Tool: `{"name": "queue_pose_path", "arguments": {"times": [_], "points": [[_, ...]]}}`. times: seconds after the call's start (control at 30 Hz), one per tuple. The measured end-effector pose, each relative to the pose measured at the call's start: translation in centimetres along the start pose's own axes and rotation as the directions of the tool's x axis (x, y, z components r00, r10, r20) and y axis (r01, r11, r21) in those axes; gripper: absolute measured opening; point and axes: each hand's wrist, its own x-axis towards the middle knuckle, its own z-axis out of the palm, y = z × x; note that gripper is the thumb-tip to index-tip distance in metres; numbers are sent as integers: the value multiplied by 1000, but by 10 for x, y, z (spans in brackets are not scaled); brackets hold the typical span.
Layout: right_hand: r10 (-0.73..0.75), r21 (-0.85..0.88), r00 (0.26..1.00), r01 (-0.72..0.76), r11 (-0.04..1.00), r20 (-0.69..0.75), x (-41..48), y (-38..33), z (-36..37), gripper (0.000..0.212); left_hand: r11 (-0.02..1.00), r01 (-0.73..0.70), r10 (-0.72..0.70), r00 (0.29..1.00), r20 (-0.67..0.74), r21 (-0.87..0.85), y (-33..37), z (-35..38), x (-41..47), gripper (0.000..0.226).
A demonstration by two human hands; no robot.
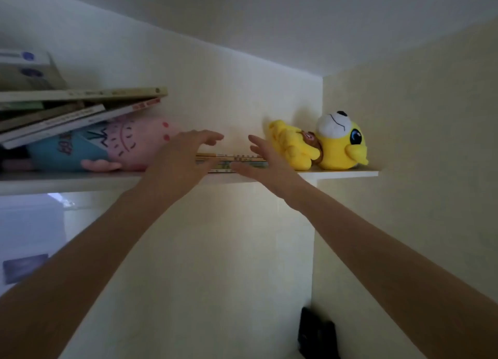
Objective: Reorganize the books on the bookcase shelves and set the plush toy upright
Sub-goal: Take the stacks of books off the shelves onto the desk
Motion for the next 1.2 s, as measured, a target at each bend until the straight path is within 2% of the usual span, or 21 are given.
{"name": "queue_pose_path", "arguments": {"times": [0.1,0.17,0.23,0.33,0.4,0.5,0.57,0.63,0.77,0.87,0.9,0.97,1.0,1.07,1.13,1.2], "points": [[5,-141,998,5,990,70,20,5,16,106,968,0,-53,978,203,253,-22,-1,14,51],[38,-234,996,-17,972,84,30,10,15,100,943,14,-117,950,291,333,-28,4,26,56],[61,-365,996,-32,931,68,31,15,12,95,938,-16,-119,924,363,348,-32,7,38,49],[60,-365,996,-33,931,62,33,18,12,108,922,-44,-135,895,426,385,-35,9,53,50],[59,-359,996,-33,933,63,33,16,12,107,898,-90,-128,883,452,431,-37,13,61,55],[59,-286,998,-52,957,17,27,10,7,94,831,-242,-61,855,515,501,-36,13,63,59],[36,-260,999,-29,965,20,23,9,3,75,727,-361,-19,840,543,584,-34,12,62,59],[10,-224,1000,-4,975,22,21,11,-1,64,623,-455,53,836,546,636,-30,15,63,56],[-35,-149,998,27,988,-52,16,13,-6,56,580,-508,142,833,535,637,-27,16,64,53],[-144,-209,957,91,974,-251,12,20,-8,66,639,-473,189,861,472,606,-24,7,63,49],[-139,-178,950,91,980,-281,8,21,-10,72,655,-456,200,874,444,603,-19,0,62,49],[-148,-42,956,142,989,-254,2,22,-13,87,616,-464,251,882,400,637,-7,-12,58,49],[-181,10,951,190,982,-249,-2,21,-13,96,569,-506,362,862,355,648,-2,-16,56,49],[-254,63,906,291,955,-339,-8,18,-8,114,490,-605,599,757,261,628,12,-24,48,47],[-260,95,843,342,935,-472,-15,15,-2,124,489,-680,700,679,219,546,20,-28,38,46],[-221,154,787,371,916,-576,-24,12,2,132,477,-697,702,669,246,535,26,-26,31,47]]}}
